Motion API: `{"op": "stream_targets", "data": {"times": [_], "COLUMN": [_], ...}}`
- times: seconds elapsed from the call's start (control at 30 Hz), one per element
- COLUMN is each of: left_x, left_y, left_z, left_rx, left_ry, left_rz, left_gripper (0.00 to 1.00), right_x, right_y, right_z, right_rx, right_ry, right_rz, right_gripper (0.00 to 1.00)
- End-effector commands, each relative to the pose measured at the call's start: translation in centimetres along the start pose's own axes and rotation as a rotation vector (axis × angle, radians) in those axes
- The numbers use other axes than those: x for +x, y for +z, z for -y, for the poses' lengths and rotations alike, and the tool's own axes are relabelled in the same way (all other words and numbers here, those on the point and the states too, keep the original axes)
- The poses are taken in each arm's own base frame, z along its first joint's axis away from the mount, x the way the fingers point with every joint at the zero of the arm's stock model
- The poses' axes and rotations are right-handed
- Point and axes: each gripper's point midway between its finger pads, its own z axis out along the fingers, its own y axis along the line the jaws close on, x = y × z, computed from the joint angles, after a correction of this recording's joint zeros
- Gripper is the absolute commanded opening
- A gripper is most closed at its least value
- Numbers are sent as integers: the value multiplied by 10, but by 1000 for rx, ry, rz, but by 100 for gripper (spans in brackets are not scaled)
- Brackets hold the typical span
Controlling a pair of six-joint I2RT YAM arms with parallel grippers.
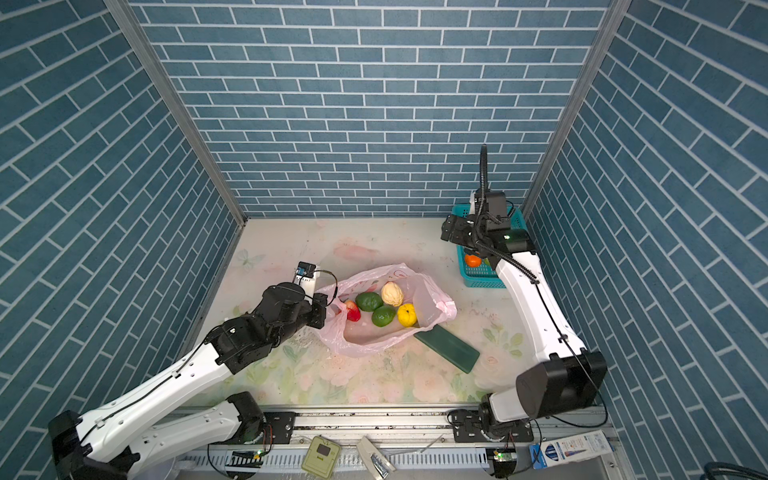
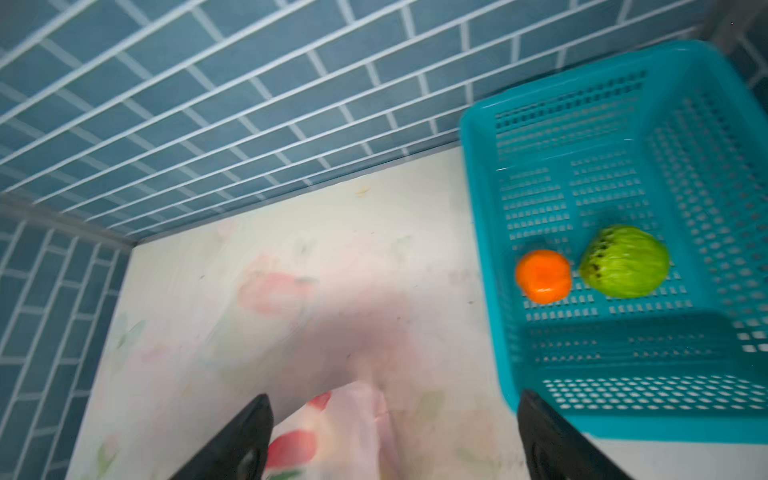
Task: Untie the knot of the plastic bag and take out the fruit
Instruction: 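Move the right gripper back into the bag above the remaining fruit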
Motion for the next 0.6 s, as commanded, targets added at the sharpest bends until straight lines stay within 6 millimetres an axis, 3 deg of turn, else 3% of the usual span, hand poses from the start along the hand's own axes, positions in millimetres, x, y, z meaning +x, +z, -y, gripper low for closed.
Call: {"op": "stream_targets", "data": {"times": [0.0,0.17,0.27,0.43,0.57], "left_x": [-1,0,-3,-4,-3], "left_y": [-3,-4,-6,-7,-8], "left_z": [-1,-3,-4,-4,-7], "left_rx": [-14,-21,-27,-30,-44], "left_ry": [4,-2,-6,-4,-7], "left_rz": [-7,-12,-4,-6,-11], "left_gripper": [0,0,0,0,0], "right_x": [29,62,84,117,150], "right_y": [-34,-70,-84,-95,-88], "right_z": [-42,-117,-149,-184,-191], "right_rx": [-95,-230,-276,-330,-339], "right_ry": [-46,-154,-227,-314,-377], "right_rz": [-93,-118,-135,-165,-213], "right_gripper": [91,91,90,90,88]}}
